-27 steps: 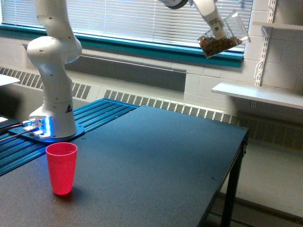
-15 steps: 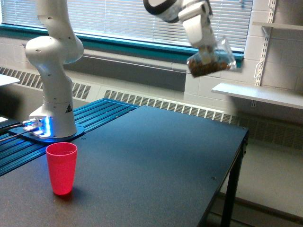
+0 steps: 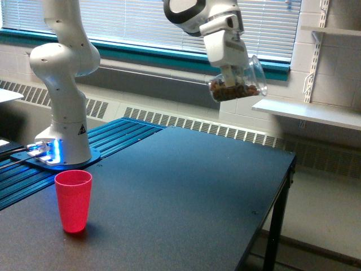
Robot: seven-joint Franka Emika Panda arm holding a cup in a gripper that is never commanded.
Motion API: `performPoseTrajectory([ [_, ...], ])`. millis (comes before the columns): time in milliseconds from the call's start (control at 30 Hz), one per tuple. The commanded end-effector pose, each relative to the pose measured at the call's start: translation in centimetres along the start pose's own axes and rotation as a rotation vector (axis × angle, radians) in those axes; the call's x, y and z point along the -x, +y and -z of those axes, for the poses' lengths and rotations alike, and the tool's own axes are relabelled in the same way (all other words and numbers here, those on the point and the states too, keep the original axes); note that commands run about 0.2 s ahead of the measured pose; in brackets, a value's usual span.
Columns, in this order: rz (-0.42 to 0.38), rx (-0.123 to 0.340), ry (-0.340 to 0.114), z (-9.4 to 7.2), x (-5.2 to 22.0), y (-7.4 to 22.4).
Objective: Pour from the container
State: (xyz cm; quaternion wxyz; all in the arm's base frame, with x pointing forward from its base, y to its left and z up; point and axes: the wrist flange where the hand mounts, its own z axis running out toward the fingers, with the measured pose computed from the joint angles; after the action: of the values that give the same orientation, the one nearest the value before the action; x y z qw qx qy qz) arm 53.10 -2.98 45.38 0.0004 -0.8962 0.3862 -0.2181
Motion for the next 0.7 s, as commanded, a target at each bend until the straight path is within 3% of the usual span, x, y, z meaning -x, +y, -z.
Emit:
performPoseTrajectory([
  [33,-0.115,0.037,0.015,0.6,-0.3,2.8],
  [700,-0.308,0.158,-0.016,0.0,3.7,11.4],
])
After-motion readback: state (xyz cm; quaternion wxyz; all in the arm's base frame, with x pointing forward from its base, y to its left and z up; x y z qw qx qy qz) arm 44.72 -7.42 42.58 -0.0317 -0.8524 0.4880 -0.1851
